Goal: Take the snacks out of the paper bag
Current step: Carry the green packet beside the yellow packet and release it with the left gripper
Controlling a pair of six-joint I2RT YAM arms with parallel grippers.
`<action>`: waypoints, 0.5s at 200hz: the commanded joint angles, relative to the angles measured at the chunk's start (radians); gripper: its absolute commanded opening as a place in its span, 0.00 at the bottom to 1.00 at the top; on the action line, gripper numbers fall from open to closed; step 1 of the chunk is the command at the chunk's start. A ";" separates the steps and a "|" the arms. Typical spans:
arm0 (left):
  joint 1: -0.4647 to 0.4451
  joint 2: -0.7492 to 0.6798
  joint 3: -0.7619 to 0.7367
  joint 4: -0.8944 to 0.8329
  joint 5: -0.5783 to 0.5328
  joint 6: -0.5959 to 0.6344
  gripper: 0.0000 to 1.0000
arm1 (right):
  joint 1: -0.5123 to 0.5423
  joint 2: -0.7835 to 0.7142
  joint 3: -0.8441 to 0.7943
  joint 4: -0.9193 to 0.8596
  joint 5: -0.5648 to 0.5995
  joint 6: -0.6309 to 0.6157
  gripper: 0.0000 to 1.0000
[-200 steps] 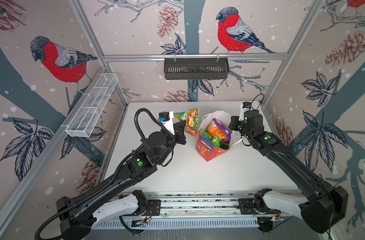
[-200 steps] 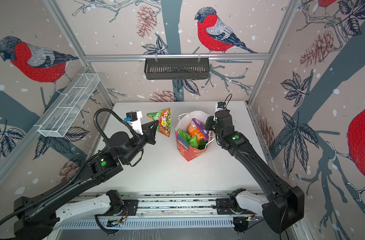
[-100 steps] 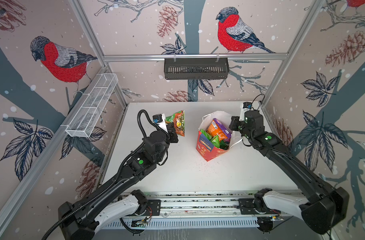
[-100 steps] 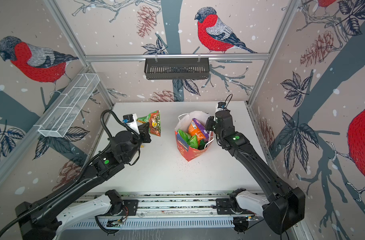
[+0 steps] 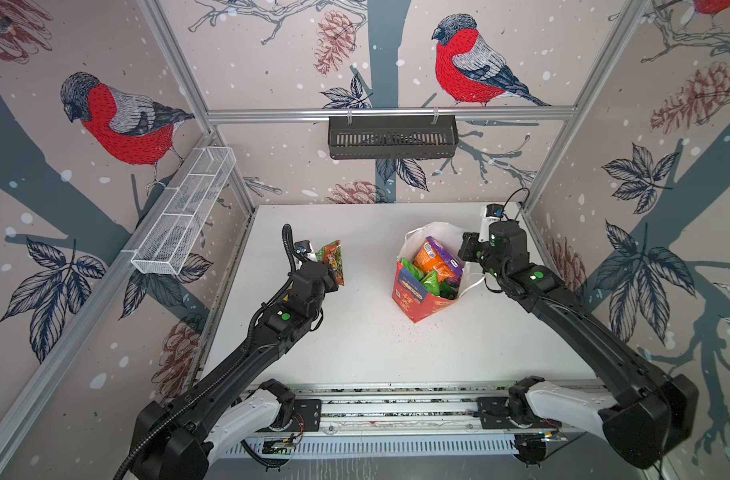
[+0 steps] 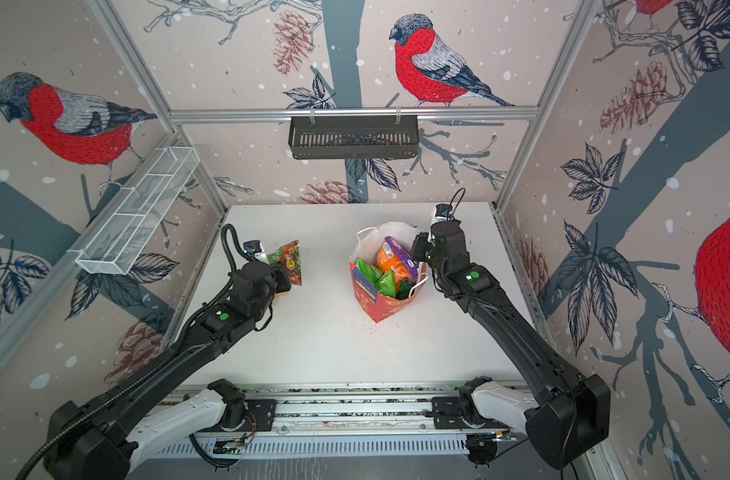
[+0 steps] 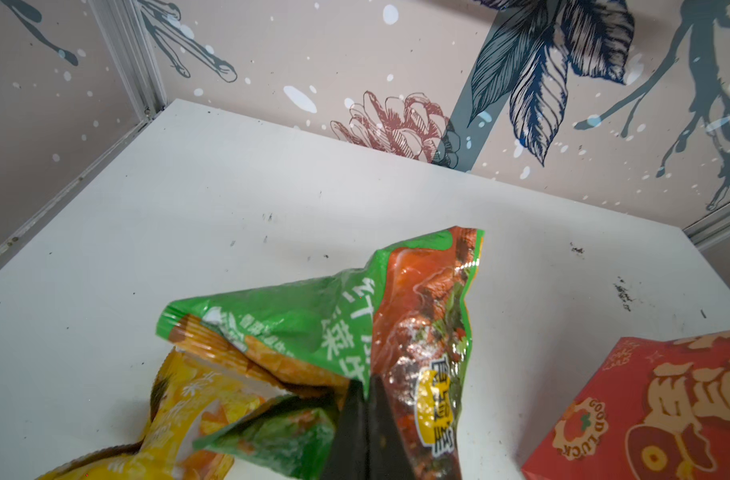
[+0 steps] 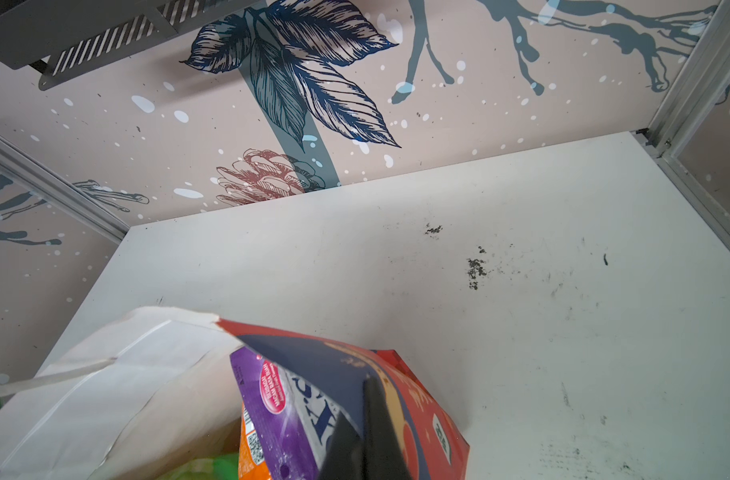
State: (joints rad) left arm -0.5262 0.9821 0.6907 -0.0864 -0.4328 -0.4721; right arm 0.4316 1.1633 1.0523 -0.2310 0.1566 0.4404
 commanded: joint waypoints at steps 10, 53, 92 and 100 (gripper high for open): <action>0.013 0.006 -0.035 0.044 0.021 -0.014 0.00 | 0.000 -0.008 0.003 0.078 0.015 -0.021 0.00; 0.018 0.011 -0.074 0.082 0.001 -0.018 0.00 | 0.000 0.001 0.005 0.064 0.064 -0.033 0.00; 0.020 0.044 -0.098 0.160 0.024 0.014 0.00 | -0.004 0.023 0.029 0.040 0.145 -0.060 0.00; 0.020 0.063 -0.098 0.164 0.021 0.020 0.00 | -0.006 0.024 0.034 0.038 0.146 -0.064 0.00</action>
State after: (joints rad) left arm -0.5076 1.0111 0.5945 -0.0044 -0.4149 -0.4702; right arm 0.4316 1.1854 1.0641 -0.2539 0.2283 0.4091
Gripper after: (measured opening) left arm 0.048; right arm 0.048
